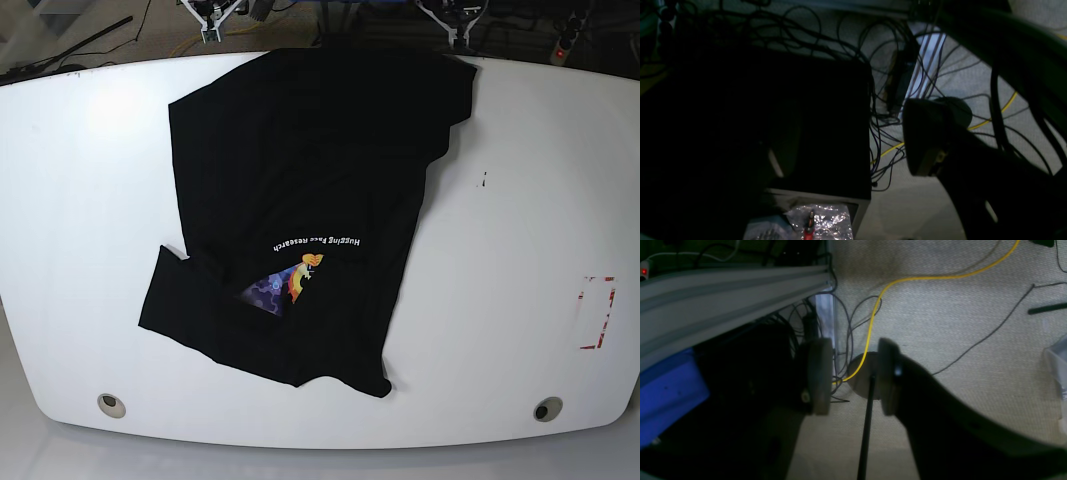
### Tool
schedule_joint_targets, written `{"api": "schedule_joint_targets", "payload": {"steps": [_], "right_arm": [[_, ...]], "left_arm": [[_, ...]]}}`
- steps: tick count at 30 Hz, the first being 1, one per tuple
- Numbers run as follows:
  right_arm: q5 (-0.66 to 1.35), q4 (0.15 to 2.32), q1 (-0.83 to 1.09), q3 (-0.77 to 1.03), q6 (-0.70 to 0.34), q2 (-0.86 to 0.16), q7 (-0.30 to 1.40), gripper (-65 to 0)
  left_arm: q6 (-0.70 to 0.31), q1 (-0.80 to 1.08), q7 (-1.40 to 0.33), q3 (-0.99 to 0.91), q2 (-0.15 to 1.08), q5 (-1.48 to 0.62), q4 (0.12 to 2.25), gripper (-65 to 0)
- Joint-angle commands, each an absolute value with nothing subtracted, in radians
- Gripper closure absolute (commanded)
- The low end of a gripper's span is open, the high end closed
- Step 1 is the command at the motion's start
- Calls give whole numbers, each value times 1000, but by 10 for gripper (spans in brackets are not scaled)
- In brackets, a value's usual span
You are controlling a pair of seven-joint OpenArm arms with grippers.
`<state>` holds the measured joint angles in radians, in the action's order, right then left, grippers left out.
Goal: Fold the T-shirt properly
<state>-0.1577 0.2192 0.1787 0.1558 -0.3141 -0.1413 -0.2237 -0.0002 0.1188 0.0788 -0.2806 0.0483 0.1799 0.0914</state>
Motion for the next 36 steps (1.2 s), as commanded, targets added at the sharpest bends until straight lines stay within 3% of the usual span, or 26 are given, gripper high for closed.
{"api": "schedule_joint_targets", "payload": {"steps": [1,17,36], "right_arm": [[-148,229,183,161,-309,-148,-229,-221],[-159,239,177,159,-318,-111,-229,-211],[-151,791,544,160,-323,-59,-153,-211]], "left_arm": [[-14,135,100,-276,51,173,109,-436],[1,168,128,-280,51,177,147,-429],[-1,582,122,-260,15,179,760,-428]]}}
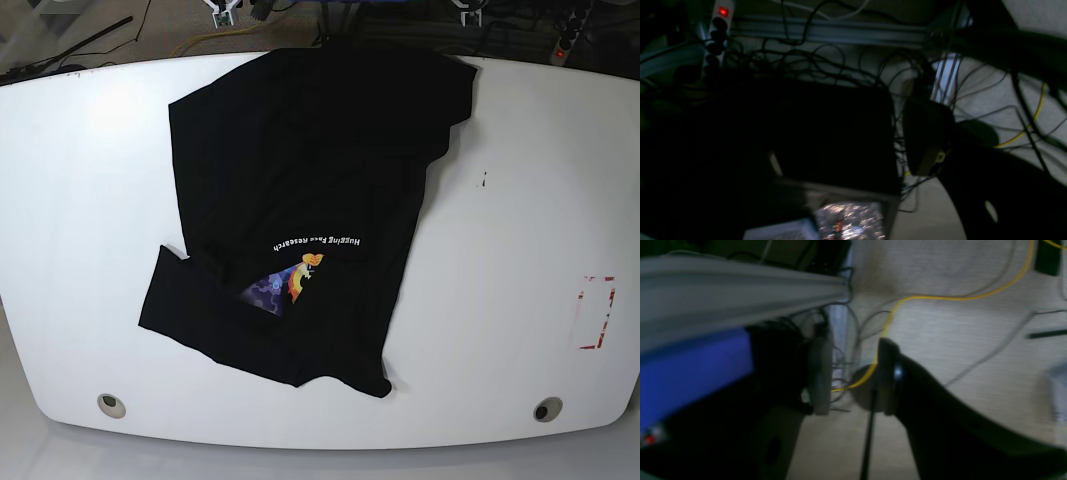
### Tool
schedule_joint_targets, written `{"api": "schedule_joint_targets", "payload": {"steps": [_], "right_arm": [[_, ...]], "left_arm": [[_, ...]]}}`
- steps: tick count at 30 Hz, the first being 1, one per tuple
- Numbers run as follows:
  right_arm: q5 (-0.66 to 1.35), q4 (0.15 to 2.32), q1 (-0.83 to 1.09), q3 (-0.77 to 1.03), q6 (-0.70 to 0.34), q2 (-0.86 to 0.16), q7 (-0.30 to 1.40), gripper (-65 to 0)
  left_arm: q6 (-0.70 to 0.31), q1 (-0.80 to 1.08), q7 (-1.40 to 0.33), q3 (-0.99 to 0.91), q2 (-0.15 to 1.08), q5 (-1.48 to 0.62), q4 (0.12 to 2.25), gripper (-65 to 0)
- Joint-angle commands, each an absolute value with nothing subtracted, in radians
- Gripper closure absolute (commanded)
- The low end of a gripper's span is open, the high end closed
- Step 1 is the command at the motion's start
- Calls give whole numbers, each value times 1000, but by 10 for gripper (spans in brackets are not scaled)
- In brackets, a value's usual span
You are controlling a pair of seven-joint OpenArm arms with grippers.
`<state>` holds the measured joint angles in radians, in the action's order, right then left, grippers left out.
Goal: Fold the T-shirt properly
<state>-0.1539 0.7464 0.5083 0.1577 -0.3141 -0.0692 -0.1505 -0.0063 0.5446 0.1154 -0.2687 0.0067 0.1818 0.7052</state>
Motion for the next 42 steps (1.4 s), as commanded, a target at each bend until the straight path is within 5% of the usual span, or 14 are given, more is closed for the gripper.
{"api": "schedule_joint_targets", "payload": {"steps": [1,25,33,42], "right_arm": [[-151,823,567,162,-323,-58,-153,-211],[133,1679,1224,180,-321,-59,-153,-209],[254,1902,1309,255,-326,-62,-153,-209],[302,2023,1277,298,-326,-64,-153,-216]], "left_arm": [[-1,608,122,-249,15,177,794,-428],[-1,1194,122,-231,2,90,1742,-428],[-1,1268,122,-236,58,-53,1968,-428],[-1,1173,122,-231,93,-107,1985,-436]]}}
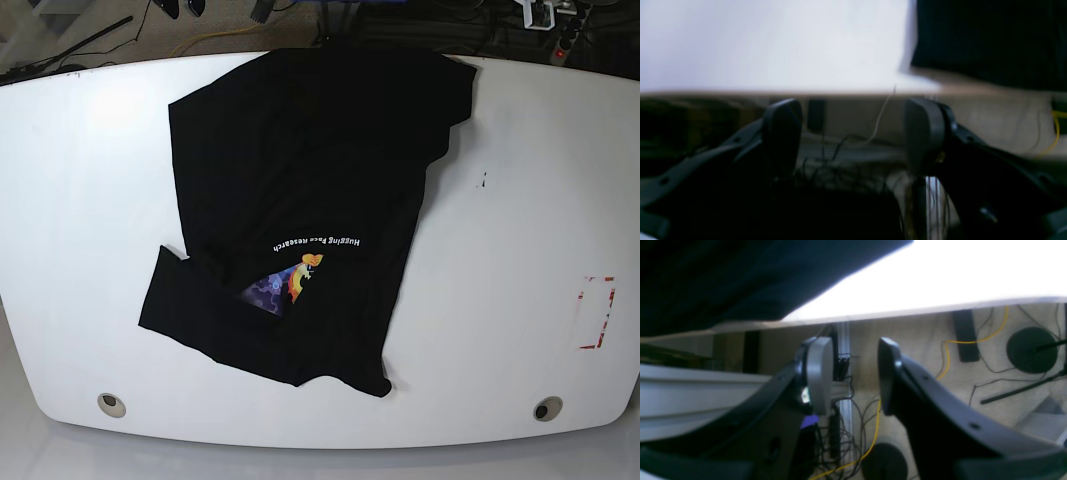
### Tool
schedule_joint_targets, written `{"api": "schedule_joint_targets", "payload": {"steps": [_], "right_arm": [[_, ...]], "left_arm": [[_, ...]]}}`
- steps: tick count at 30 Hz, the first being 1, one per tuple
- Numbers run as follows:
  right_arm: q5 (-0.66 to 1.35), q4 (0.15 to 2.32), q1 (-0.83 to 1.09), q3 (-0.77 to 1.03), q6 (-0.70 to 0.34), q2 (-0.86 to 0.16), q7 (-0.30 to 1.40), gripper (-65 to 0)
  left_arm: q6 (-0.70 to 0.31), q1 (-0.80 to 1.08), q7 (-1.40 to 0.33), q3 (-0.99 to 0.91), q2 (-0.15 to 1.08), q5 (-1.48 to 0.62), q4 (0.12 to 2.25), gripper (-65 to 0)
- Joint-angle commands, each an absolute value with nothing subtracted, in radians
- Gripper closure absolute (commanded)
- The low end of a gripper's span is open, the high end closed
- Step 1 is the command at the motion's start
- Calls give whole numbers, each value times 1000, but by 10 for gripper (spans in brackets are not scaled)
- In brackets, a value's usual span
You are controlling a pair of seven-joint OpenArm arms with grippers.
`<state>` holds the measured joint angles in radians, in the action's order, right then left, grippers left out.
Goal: Fold the T-shirt properly
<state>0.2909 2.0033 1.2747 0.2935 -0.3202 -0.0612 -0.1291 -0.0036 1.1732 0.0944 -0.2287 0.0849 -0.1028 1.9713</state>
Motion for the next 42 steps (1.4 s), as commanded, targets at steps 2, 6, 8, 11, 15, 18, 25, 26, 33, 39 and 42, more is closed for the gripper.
{"api": "schedule_joint_targets", "payload": {"steps": [2,6,8,11,15,18,25,26,33,39,42], "right_arm": [[300,2023,1244,298,-326,-64,-153,-217],[295,2023,1185,298,-326,-64,-153,-217],[295,2023,1167,298,-326,-65,-153,-217],[295,2023,1124,298,-326,-85,-153,-225],[300,2023,1086,294,-326,-122,-151,-328],[297,2022,1041,292,-326,-128,-151,-407],[300,2023,946,294,-326,-163,-36,-420],[300,2022,926,294,-326,-168,-18,-420],[297,2022,834,295,-326,-168,102,-420],[295,2022,765,297,-326,-168,176,-420],[295,2022,722,298,-326,-168,223,-420]], "left_arm": [[-1,1145,120,-228,93,-107,1985,-460],[-1,1102,120,-226,93,-107,1985,-593],[-2,1082,120,-217,93,-107,1983,-624],[-24,1059,110,-194,107,-104,1983,-625],[-111,1023,39,-166,134,-108,1983,-625],[-125,981,-8,-166,130,-107,1982,-625],[-130,872,-124,-143,130,-101,1982,-625],[-130,855,-147,-139,131,-101,1982,-625],[-130,743,-286,-36,168,-97,1980,-625],[-130,631,-383,47,186,-97,1945,-556],[-130,581,-440,50,182,-97,1914,-503]]}}
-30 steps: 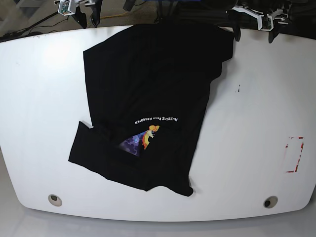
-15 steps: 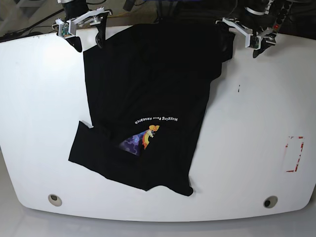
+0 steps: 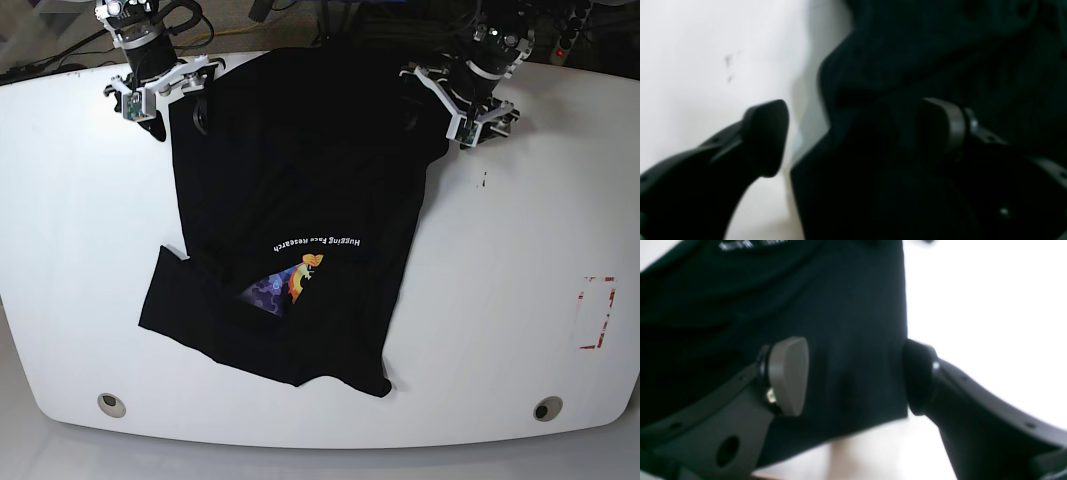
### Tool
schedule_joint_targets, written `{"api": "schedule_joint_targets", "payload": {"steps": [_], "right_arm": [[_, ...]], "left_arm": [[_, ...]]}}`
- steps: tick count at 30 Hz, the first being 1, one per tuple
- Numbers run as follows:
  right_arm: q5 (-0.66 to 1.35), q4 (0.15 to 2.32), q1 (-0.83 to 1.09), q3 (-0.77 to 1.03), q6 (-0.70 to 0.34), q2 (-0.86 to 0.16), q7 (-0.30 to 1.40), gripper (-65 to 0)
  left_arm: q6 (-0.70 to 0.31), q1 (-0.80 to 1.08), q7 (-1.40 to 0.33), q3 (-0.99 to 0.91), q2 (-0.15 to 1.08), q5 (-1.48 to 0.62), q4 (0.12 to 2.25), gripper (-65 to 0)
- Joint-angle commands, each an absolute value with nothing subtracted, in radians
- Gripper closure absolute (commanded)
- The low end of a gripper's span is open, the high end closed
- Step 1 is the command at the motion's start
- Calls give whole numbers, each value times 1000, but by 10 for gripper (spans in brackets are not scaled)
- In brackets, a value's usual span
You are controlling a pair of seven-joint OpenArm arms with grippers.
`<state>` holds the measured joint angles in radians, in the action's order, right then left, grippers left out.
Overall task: Fold the T-shirt properly
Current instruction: 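Lower both grippers toward the shirt's shoulder edges, then grasp the shirt edges with both grippers and drag them apart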
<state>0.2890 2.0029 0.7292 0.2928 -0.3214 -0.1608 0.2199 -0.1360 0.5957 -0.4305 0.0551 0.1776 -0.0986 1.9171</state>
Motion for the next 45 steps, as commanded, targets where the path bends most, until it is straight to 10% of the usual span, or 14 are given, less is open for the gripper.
{"api": "schedule_joint_targets", "payload": {"steps": [1,8,17,29,45], "right_arm": [[295,2023,711,298,-326,-168,236,-420],[295,2023,630,298,-326,-170,306,-420],[302,2018,447,297,-326,-205,470,-420],[297,1871,38,292,-332,-219,786,-431],[295,1210,-400,291,-479,-260,782,-431]], "left_arm": [[-130,568,-453,50,182,-97,1905,-489],[-130,503,-516,51,185,-99,1814,-375],[-130,493,-516,42,225,-99,1755,-28],[-131,498,-604,-116,289,-104,1762,-28],[-131,308,-714,-205,417,-99,1755,-31]]}}
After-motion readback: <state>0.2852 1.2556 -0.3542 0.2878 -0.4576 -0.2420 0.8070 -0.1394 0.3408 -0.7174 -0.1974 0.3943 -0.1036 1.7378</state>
